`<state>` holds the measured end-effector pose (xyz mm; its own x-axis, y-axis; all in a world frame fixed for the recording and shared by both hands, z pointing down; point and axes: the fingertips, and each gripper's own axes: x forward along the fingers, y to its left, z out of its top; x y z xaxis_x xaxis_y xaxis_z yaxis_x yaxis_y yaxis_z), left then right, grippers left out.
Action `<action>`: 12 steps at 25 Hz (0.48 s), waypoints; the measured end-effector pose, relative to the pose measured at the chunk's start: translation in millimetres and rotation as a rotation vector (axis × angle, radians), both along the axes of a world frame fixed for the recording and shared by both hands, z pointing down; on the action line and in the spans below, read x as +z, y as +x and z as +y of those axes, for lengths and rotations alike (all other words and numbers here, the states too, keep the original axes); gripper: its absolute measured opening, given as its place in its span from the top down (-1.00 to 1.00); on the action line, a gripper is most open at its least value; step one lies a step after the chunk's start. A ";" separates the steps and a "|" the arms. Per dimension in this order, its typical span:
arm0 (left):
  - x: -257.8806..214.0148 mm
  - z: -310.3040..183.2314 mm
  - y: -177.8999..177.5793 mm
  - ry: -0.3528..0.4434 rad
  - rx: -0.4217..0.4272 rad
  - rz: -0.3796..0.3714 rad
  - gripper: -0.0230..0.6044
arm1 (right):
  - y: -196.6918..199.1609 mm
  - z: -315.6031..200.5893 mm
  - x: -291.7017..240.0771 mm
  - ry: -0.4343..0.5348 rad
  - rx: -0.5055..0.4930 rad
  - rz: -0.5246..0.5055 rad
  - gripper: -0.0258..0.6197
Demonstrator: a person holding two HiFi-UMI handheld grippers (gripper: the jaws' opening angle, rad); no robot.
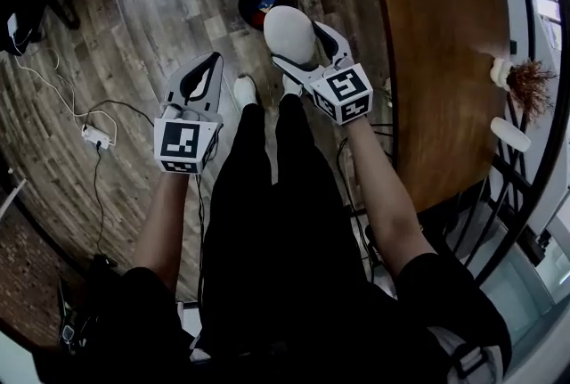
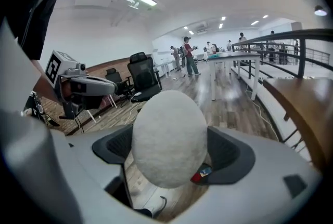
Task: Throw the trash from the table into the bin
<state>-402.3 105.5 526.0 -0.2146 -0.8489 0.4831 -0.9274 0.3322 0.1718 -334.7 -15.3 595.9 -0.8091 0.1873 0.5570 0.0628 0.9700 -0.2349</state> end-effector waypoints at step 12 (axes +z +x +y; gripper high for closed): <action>154.7 -41.2 -12.7 -0.089 -0.074 0.031 0.89 | -9.1 -14.8 209.6 -0.071 -0.043 0.143 -0.50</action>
